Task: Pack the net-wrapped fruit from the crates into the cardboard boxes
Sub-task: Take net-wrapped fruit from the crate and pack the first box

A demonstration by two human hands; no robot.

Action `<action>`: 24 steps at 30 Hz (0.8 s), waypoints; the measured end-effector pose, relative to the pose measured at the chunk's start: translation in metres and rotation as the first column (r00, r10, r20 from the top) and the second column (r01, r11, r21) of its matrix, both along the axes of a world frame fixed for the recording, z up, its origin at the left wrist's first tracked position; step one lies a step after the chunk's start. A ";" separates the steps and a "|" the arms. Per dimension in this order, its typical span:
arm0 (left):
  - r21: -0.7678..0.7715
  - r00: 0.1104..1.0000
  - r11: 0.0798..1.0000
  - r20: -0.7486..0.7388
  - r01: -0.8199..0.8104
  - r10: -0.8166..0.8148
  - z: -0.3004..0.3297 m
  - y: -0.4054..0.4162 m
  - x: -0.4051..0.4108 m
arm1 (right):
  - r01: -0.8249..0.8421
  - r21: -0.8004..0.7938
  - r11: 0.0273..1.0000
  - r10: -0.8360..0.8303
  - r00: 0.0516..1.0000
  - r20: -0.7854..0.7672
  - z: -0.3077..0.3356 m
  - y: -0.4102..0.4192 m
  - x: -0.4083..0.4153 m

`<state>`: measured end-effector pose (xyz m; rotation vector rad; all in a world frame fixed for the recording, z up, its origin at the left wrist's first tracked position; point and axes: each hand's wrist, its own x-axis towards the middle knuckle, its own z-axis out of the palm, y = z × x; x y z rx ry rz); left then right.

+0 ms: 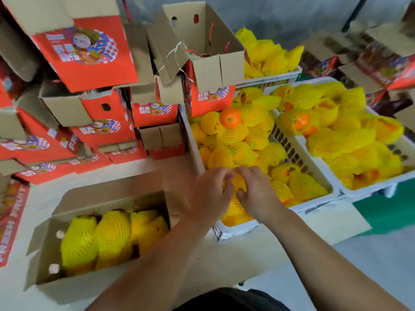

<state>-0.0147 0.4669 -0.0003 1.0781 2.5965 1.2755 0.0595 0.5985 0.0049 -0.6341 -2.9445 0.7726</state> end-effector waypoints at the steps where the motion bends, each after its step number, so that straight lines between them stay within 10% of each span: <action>1: -0.017 0.998 0.999 -0.048 -0.042 0.041 -0.005 0.003 0.000 | -0.077 0.097 0.992 0.067 0.992 0.104 -0.005 0.007 -0.005; 5: 0.017 0.988 0.993 -0.102 -0.117 0.118 -0.019 0.003 0.003 | -0.371 0.289 0.883 0.309 0.921 0.239 -0.030 0.009 -0.029; 19: 0.147 0.959 0.948 0.001 -0.281 0.284 -0.019 0.007 0.014 | -0.519 0.434 0.737 0.487 0.852 0.191 -0.025 0.011 -0.040; 24: 0.296 0.938 0.890 0.129 -0.346 0.321 -0.019 -0.011 0.020 | -0.237 0.206 0.949 0.244 0.970 -0.012 -0.009 0.015 -0.035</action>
